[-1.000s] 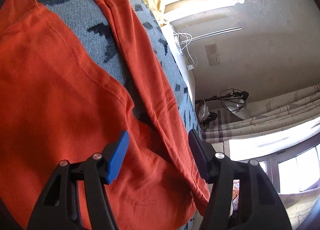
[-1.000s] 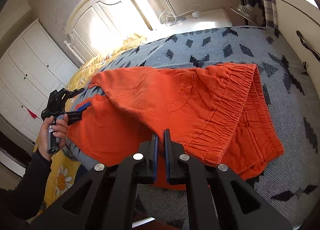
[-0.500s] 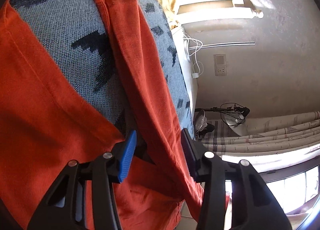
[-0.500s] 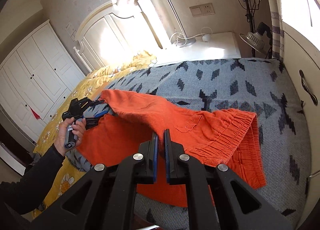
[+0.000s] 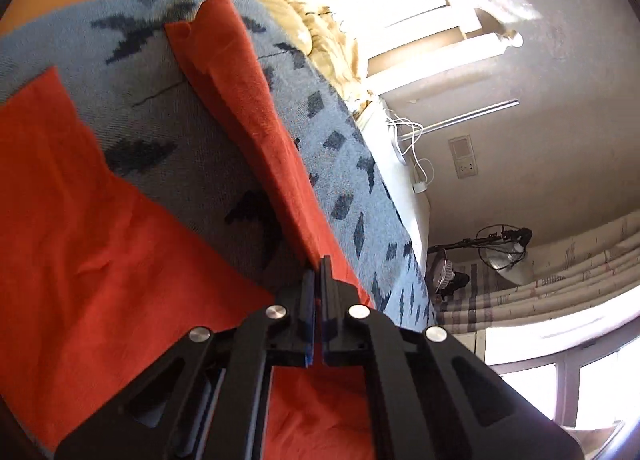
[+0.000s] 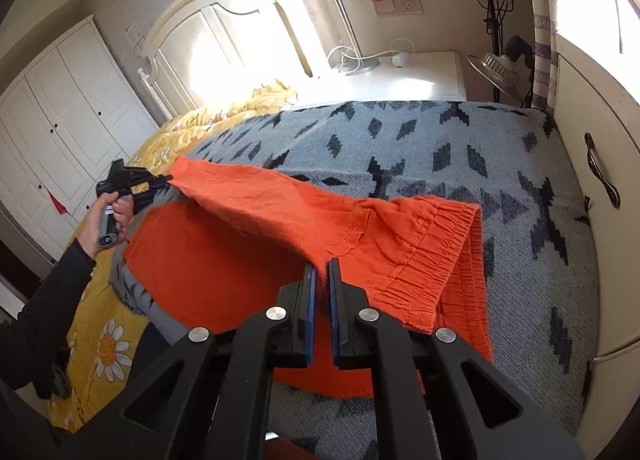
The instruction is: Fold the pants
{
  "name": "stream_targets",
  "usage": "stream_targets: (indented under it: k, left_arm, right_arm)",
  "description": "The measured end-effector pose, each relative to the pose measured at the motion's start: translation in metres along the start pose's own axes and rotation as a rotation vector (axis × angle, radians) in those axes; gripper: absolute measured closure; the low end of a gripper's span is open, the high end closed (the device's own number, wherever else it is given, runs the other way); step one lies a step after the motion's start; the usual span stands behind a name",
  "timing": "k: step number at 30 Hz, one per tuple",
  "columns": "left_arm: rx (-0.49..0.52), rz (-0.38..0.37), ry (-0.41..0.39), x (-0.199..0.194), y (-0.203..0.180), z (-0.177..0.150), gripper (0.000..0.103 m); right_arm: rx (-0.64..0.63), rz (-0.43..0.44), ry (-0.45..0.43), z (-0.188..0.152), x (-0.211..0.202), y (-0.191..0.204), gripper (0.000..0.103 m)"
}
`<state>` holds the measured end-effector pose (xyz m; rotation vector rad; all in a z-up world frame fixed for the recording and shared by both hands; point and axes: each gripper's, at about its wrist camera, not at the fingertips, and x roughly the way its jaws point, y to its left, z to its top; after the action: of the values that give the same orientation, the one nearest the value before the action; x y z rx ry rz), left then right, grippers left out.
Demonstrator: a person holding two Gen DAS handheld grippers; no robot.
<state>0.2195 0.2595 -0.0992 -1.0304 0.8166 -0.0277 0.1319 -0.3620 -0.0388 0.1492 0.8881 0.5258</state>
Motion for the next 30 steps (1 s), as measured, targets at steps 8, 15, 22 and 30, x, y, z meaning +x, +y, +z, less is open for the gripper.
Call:
stream_targets:
  k: [8,15,22,30]
  left_arm:
    - [-0.041,0.09,0.002,-0.057,0.077,-0.119,0.101]
    - [-0.064,0.048,-0.007,-0.053,0.096,-0.126,0.101]
    - [-0.073,0.037,0.008,-0.051,0.102,-0.126,0.101]
    - [-0.083,0.021,0.011,-0.049,0.103,-0.127,0.101]
  right_arm:
    - [0.063,-0.027,0.119,-0.061,0.016,-0.036,0.097]
    - [0.184,-0.033,0.138,-0.086,0.023,-0.044,0.087]
    - [0.219,-0.057,0.146,-0.1,0.014,-0.033,0.084]
    - [0.13,-0.16,0.115,-0.097,-0.001,-0.021,0.008]
